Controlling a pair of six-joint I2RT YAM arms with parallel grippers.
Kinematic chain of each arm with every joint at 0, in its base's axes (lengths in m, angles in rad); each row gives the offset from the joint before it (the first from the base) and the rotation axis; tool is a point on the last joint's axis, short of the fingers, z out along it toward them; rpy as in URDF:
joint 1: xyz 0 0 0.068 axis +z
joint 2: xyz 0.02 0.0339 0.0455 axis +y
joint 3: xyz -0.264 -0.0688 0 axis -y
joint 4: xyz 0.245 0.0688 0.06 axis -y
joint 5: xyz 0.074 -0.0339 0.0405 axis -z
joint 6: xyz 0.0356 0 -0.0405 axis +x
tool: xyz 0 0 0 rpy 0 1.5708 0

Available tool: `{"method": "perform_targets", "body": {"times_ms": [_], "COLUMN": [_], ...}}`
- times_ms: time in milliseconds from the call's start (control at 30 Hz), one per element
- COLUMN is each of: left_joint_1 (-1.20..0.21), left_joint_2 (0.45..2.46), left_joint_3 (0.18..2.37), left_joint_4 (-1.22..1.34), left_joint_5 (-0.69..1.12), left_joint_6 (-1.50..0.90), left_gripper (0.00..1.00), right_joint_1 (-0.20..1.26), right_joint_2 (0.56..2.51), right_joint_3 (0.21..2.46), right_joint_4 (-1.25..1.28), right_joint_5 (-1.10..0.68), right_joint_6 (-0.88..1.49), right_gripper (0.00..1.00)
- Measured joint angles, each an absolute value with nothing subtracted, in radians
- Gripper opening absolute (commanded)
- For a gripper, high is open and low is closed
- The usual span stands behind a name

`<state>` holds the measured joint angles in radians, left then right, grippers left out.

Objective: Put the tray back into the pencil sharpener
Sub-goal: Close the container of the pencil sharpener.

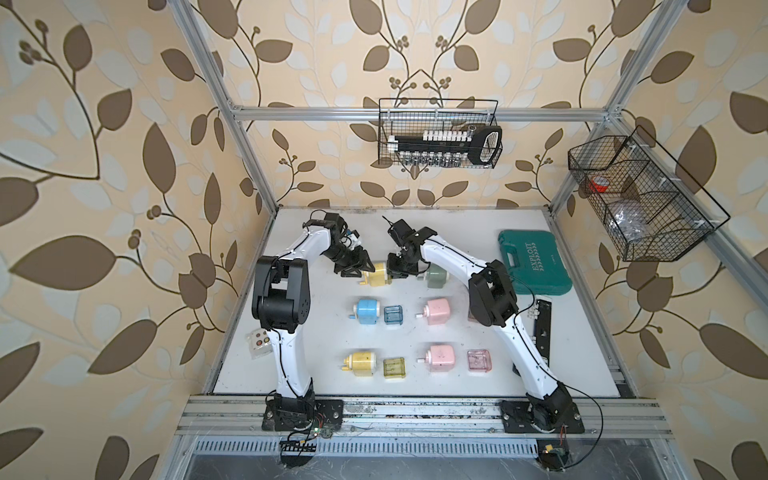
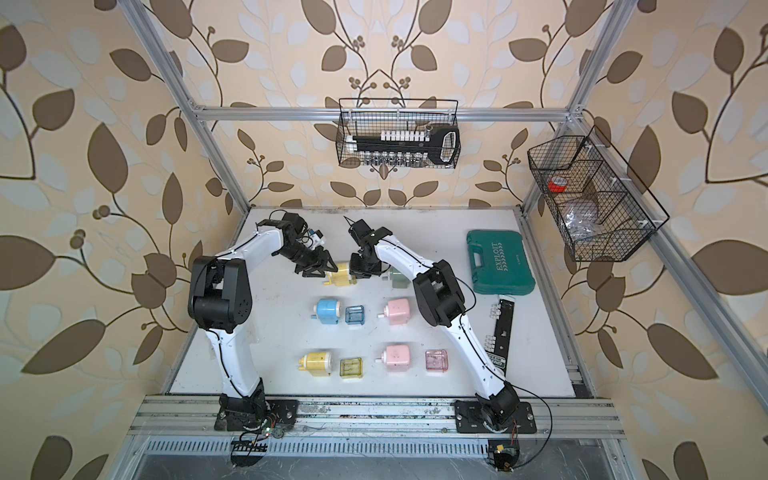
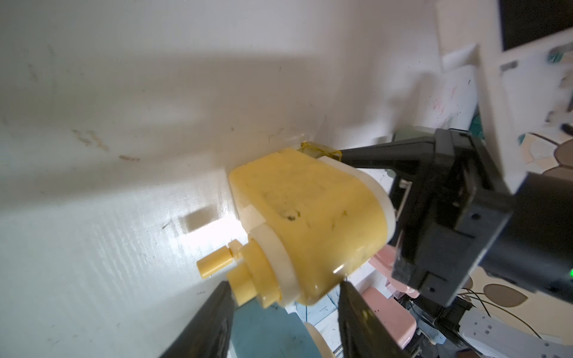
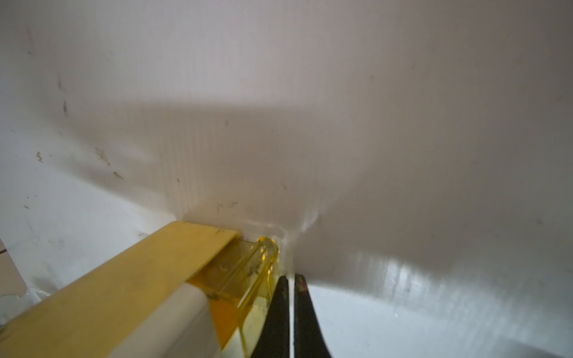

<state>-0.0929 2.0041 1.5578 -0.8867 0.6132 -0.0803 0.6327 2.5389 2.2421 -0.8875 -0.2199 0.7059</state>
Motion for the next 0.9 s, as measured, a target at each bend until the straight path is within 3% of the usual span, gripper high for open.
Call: {"method": "perform_targets", "body": {"times_ms": [900], "left_joint_1": [-0.092], "left_joint_2": [2.006], "left_joint_3": [1.568], "left_joint_4": [-0.888], "left_joint_5": [0.601], "left_joint_6": [-0.076], "left_gripper": [0.55], "right_joint_1": [0.653], "right_joint_2": [2.446], "right_joint_3": [2.119], "right_joint_4": [-0.786], "right_joint_5": [-0.282], "right_joint_6": [0.714], "right_gripper": [0.00]}}
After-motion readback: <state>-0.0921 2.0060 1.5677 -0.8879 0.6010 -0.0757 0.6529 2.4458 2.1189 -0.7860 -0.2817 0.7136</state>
